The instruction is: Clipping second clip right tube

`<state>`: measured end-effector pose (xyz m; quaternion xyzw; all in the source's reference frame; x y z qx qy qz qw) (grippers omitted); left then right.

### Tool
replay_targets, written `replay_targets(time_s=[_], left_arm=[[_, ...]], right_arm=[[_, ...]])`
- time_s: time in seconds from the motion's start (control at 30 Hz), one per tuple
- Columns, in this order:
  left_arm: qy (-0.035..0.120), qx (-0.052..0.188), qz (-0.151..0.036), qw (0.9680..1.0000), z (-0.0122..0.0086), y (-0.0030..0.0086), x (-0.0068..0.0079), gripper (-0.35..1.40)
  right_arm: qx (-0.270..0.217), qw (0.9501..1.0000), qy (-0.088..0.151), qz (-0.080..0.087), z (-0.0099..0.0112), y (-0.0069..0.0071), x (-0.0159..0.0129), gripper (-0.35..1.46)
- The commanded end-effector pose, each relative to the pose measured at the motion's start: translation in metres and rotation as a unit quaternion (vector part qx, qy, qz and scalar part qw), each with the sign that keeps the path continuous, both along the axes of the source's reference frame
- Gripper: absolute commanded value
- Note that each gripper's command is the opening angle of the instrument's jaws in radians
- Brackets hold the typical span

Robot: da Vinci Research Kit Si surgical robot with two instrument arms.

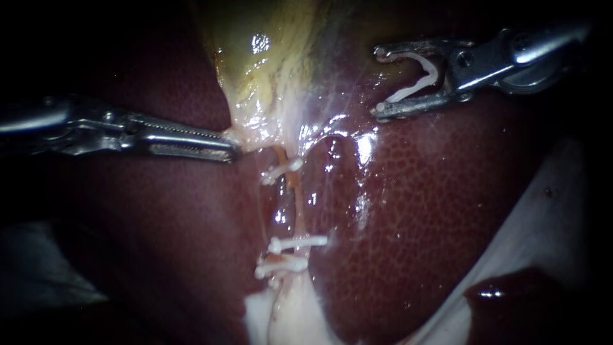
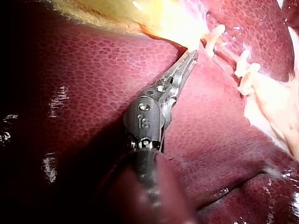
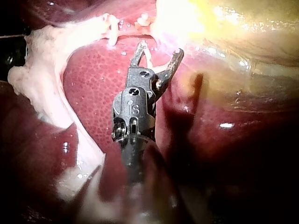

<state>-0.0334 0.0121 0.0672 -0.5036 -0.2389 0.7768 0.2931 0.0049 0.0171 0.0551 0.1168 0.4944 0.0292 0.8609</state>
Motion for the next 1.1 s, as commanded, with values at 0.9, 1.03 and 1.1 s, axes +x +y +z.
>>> replay_targets(time_s=[0.9,1.03,1.1], left_arm=[[-0.015,-0.02,-0.03,0.9992,-0.0094,0.0045,0.0072,-0.35],[-0.014,-0.021,-0.03,0.9992,-0.0095,0.0044,0.0072,-0.35],[-0.014,-0.021,-0.03,0.9992,-0.0095,0.0043,0.0071,-0.35]], right_arm=[[0.171,0.9851,0.007,0.018,0.0012,-0.0034,0.0025,0.49],[0.231,0.9727,0.006,0.02,0.0026,-0.006,0.0047,0.49],[0.256,0.9665,0.007,0.018,0.0036,-0.0074,0.0059,0.49]])
